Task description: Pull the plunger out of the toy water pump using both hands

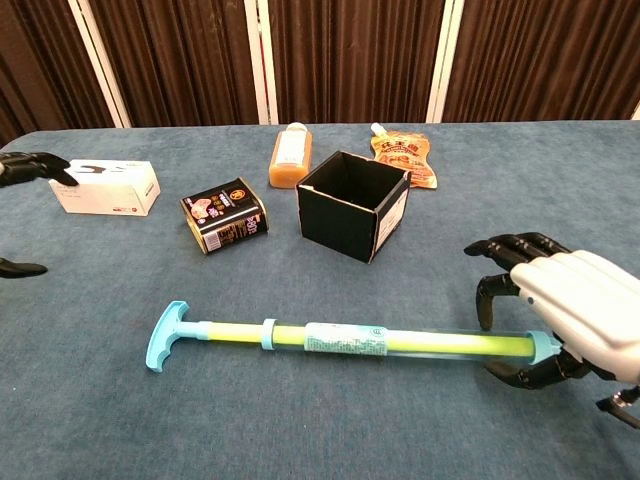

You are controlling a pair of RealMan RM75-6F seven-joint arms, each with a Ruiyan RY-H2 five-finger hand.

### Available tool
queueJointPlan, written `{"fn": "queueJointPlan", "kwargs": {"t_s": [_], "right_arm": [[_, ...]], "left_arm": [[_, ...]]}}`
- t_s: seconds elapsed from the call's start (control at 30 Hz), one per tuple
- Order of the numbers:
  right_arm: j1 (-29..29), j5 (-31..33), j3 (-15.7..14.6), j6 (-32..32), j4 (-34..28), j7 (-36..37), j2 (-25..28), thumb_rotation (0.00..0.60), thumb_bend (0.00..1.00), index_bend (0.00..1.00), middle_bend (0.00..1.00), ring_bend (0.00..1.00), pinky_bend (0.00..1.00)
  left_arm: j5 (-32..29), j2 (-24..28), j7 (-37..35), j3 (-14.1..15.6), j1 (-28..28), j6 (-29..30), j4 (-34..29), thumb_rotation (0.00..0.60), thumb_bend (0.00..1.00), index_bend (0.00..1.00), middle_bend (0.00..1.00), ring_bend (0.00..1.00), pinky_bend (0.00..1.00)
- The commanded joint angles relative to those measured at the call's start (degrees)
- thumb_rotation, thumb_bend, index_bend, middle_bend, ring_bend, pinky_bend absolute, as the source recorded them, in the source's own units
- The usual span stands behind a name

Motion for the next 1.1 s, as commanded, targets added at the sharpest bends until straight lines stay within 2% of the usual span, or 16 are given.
{"fn": "queueJointPlan", "kwargs": {"t_s": [0.03, 0.23, 0.4, 0.6, 0.83, 1.1], "right_arm": [[-0.1, -0.6, -0.2, 0.7, -1.3, -0.1, 0.7, 0.6, 0.46, 0.81, 0.12, 0.0, 0.0], [-0.2, -1.0, -0.4, 1.4, -2.8, 0.0, 1.5, 0.6, 0.46, 0.81, 0.12, 0.0, 0.0], [0.0, -1.5, -0.5, 1.6, -4.0, 0.4, 1.8, 0.6, 0.46, 0.81, 0.12, 0.0, 0.0], [0.2, -1.8, -0.5, 1.7, -5.5, -0.6, 1.8, 0.6, 0.46, 0.81, 0.12, 0.0, 0.0], [0.7, -1.9, -0.4, 1.6, -6.7, -2.1, 1.3, 0.6, 0.46, 0.81, 0.13, 0.0, 0.0], [0.6, -2.1, -0.4, 2.1, -7.6, -2.2, 1.7, 0.6, 0.46, 0.81, 0.13, 0.0, 0.0]], "left_arm": [[2.1, -3.1, -3.2, 0.6, -2.1, -1.6, 3.2, 0.6, 0.15, 0.23, 0.05, 0.03, 0.09], [4.0, -7.0, -5.0, 0.8, -3.7, -1.6, 5.8, 0.6, 0.15, 0.24, 0.06, 0.03, 0.09], [6.4, -10.2, -7.7, 1.5, -5.0, -0.9, 8.0, 0.6, 0.15, 0.31, 0.06, 0.03, 0.09], [8.5, -12.9, -11.6, 3.2, -6.2, -1.0, 9.8, 0.6, 0.15, 0.33, 0.06, 0.03, 0.09], [9.1, -16.3, -12.4, 4.2, -7.4, -2.1, 12.8, 0.6, 0.16, 0.34, 0.07, 0.03, 0.09], [10.2, -19.4, -12.4, 5.5, -8.3, -2.3, 16.4, 0.6, 0.29, 0.38, 0.08, 0.03, 0.09]]}}
